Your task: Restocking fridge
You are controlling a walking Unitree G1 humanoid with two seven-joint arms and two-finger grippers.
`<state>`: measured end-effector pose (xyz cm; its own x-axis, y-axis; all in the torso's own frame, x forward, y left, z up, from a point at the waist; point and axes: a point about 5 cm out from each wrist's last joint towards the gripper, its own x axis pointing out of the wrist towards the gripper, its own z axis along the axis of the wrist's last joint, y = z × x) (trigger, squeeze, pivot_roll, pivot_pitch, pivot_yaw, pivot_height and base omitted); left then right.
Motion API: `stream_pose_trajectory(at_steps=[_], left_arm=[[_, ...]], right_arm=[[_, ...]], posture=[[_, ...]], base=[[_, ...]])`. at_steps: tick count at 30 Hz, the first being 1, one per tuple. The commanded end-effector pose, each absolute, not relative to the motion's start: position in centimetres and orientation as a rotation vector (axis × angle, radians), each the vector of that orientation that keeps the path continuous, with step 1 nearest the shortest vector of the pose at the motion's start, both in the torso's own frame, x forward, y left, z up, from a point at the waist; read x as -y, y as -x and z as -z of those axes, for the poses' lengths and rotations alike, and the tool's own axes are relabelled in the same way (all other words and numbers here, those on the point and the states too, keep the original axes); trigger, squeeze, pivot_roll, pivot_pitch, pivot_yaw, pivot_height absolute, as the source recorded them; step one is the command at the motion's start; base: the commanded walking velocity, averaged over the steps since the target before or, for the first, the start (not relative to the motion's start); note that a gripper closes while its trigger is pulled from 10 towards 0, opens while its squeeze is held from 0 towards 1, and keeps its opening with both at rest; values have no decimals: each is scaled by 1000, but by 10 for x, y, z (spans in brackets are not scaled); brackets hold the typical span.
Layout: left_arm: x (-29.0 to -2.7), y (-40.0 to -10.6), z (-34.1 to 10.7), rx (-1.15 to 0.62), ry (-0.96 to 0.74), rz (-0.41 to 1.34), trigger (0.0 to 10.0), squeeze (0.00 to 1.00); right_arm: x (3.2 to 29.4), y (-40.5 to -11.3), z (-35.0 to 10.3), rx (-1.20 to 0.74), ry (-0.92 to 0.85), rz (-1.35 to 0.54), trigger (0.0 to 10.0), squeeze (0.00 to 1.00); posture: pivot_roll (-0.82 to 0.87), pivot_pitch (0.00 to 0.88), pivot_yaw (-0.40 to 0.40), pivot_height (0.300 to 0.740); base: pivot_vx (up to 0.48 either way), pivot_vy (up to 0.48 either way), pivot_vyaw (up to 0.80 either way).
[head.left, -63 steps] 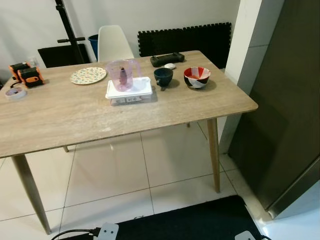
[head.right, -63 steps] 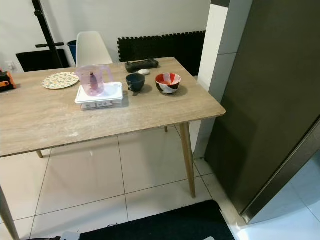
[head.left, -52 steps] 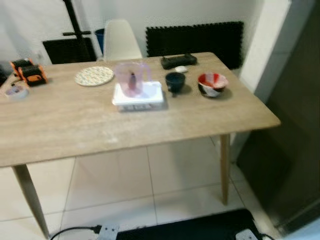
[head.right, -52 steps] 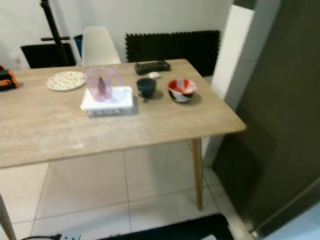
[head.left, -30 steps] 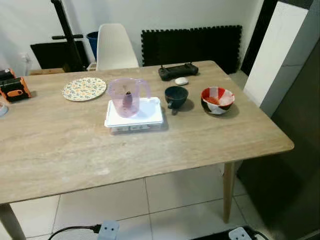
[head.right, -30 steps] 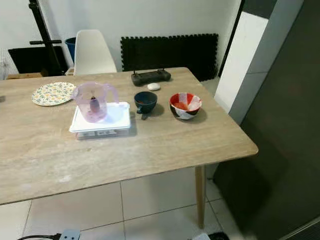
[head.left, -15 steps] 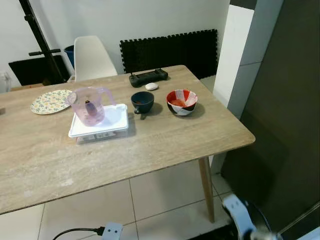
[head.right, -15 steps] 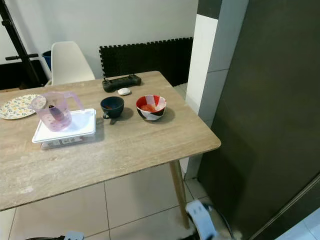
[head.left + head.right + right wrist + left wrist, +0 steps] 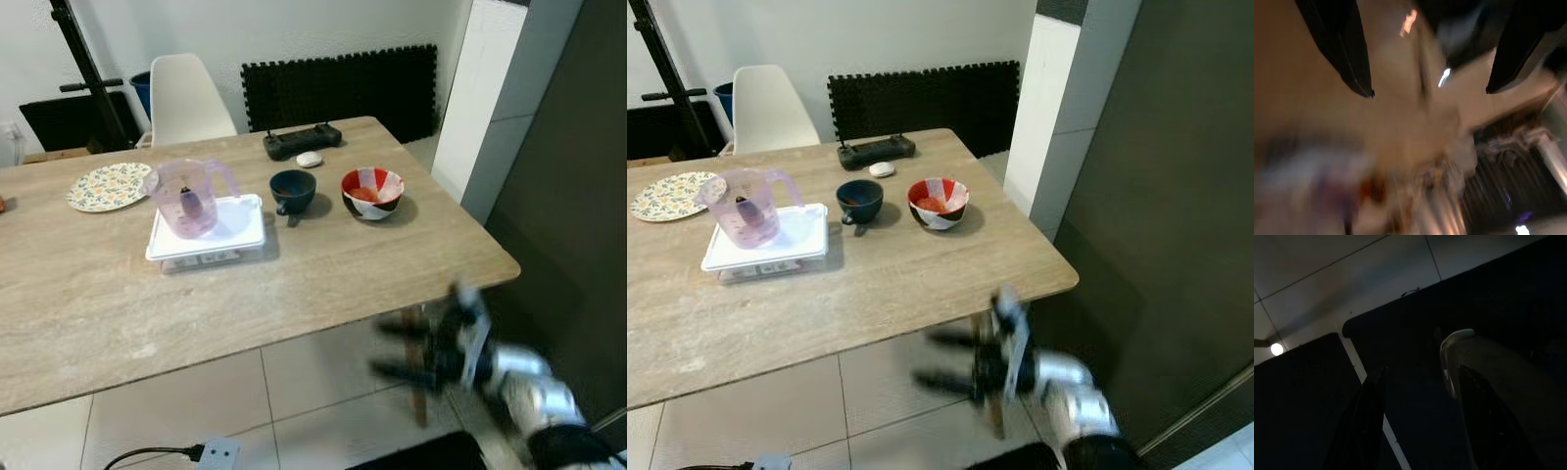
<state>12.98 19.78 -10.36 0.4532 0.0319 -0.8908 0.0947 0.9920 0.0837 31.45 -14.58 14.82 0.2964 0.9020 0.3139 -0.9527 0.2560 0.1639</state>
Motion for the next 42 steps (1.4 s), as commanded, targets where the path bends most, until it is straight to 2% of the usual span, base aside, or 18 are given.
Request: stream_pose_trajectory(at_steps=[1,3,5,9,13,15,19,22,31,36,42], left_arm=[[-200,-125,105,-1119,-135,39,10000,0],[-199,-125,105,-1120,-135,40,10000,0],[-198,-124,105,-1121,-136,45,10000,0],[-197,-123,106,-1123,-137,50,10000,0],[-196,-123,106,-1122,-135,48,10000,0],[-195,-120,107,-1123,-125,39,10000,0],[-195,-111,109,-1133,-111,26,10000,0],[-195,-94,113,-1158,-96,4,10000,0],[-198,-85,114,-1162,-101,-4,10000,0],[-200,-94,112,-1149,-121,20,10000,0],[-200,-108,109,-1134,-163,44,10000,0]], right_arm=[[150,-334,-168,302,-352,-1100,10000,0],[148,-344,-173,300,-325,-1029,10000,0],[138,-365,-178,239,-227,-861,10000,0],[123,-380,-179,152,-139,-736,10000,0],[118,-384,-180,118,-113,-716,10000,0],[108,-392,-180,35,56,-664,10000,0],[107,-398,-185,12,193,-627,10000,0],[116,-406,-197,8,334,-555,10000,0],[131,-412,-211,25,393,-477,10000,0],[144,-415,-221,54,395,-420,10000,0],[159,-416,-227,65,414,-360,10000,0]], posture=[[-99,0,-13,740],[-99,0,-13,740],[-102,0,-24,740],[-87,0,-39,740],[-72,0,-51,740],[-44,27,-81,740],[-31,56,-95,740],[-2,105,-116,740],[10,111,-114,740],[0,70,-96,740],[-10,44,-86,740]], base=[[0,0,0],[0,0,0],[0,0,0],[0,0,0],[0,0,0],[0,0,0],[0,0,0],[0,0,794],[0,0,794],[0,0,755],[0,-404,0]])
